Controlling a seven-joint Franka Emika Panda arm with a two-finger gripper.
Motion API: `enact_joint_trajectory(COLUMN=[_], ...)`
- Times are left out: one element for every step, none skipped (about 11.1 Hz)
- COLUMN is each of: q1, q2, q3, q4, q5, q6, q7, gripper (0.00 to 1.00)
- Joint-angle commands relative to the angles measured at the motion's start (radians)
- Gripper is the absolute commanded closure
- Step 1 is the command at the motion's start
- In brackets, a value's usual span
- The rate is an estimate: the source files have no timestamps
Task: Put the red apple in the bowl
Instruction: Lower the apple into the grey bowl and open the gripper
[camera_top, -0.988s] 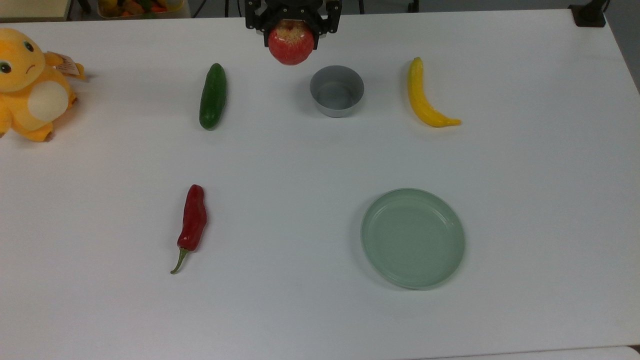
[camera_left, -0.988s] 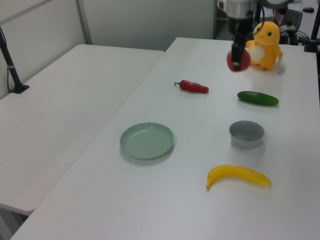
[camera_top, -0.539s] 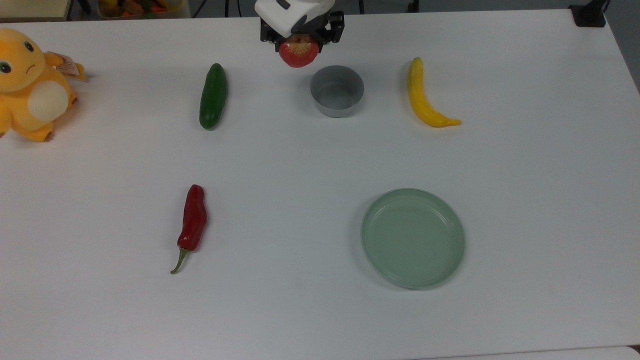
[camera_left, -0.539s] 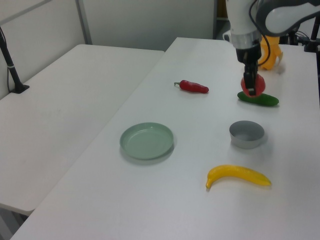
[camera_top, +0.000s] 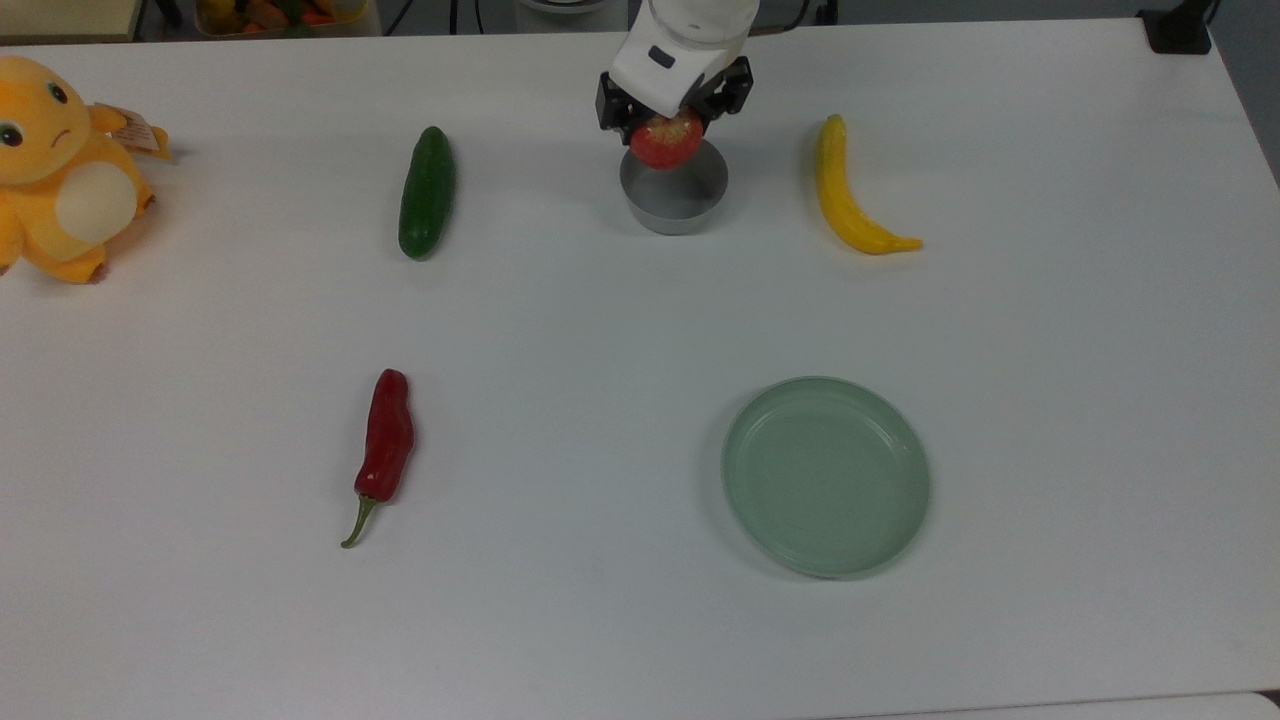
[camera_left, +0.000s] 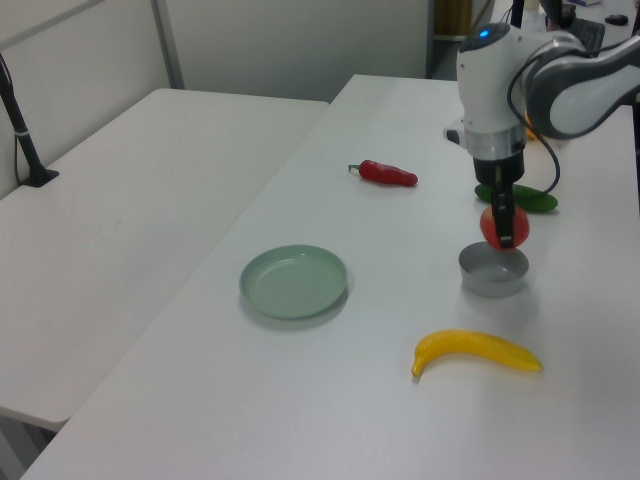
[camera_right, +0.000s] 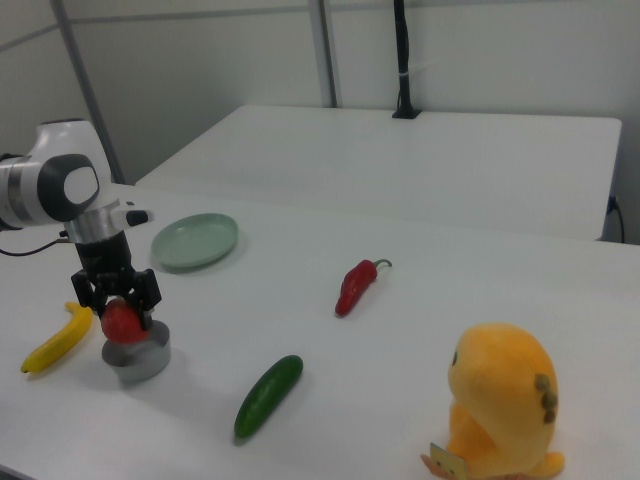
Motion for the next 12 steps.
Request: enact_joint_trajectory(q1=[0.001, 0.001, 0.001, 0.002, 0.001, -0.002, -0.005, -0.007, -0.008, -0.01, -0.016, -0.019], q2=[-0.01, -0.006, 0.0, 0.002, 0.002, 0.007, 0.005, 0.005, 0.007, 0.004, 0.002, 0.0], q3=[0.037, 0.039, 0.039, 0.04, 0.039, 0.039, 0.039, 0.039, 0.039, 0.039, 0.04, 0.04], q4=[-0.107, -0.115, -0.115, -0.119, -0.119, -0.118, -0.116, -0.116, -0.116, -0.113, -0.113, -0.11], q5=[0.013, 0.011, 0.01, 0.004, 0.002, 0.001, 0.001, 0.001, 0.001, 0.001, 0.001, 0.001], q6=[0.187, 0.23, 0.25, 0.269, 0.272, 0.272, 0.27, 0.261, 0.26, 0.256, 0.255, 0.247], q7=[0.048, 0.06, 0.063, 0.063, 0.063, 0.063, 0.063, 0.063, 0.063, 0.065, 0.065, 0.065], gripper=[0.68, 0.68, 0.68, 0.68, 0.68, 0.64, 0.58, 0.47, 0.36, 0.17, 0.0, 0.0])
